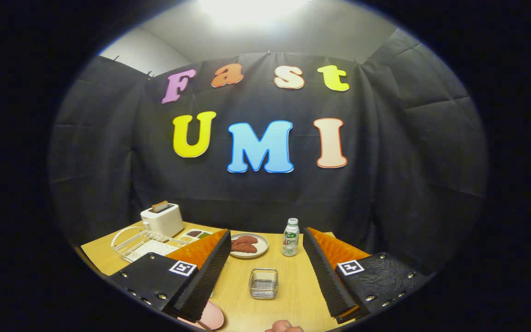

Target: Take the plate from the dish rack, then take the spoon from the basket and place it into the plate.

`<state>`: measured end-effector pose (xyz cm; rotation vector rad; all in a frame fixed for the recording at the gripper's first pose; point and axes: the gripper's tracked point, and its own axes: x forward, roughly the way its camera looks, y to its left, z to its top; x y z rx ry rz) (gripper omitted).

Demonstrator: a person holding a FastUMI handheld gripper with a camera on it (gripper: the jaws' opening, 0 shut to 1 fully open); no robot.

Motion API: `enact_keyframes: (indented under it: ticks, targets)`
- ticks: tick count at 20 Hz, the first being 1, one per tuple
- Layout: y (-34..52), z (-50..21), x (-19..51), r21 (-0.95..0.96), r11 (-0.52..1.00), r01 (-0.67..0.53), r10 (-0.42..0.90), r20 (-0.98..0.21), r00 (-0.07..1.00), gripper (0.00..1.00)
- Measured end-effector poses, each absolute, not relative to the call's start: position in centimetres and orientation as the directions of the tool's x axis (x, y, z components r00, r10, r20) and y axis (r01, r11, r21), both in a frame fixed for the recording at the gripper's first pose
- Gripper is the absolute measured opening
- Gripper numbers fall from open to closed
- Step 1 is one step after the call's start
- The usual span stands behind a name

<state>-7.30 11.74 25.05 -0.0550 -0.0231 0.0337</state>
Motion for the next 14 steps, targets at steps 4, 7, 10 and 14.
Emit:
enact_keyframes:
  ticks: [4, 7, 10, 14]
  targets:
    - [10.4, 24.9, -7.6, -0.040, 0.999, -0.010, 0.011, 0.024, 1.000, 0.95]
    - [9.7, 24.7, -7.1, -0.039, 0.999, 0.001, 0.000, 0.017, 1.000, 0.96]
    - [9.1, 24.2, -6.1, -0.033, 0.999, -0.001, 0.001, 0.001, 1.000, 0.95]
    - [8.1, 24.4, -5.2, -0.035, 0.999, 0.003, -0.001, 0.060, 0.998, 0.96]
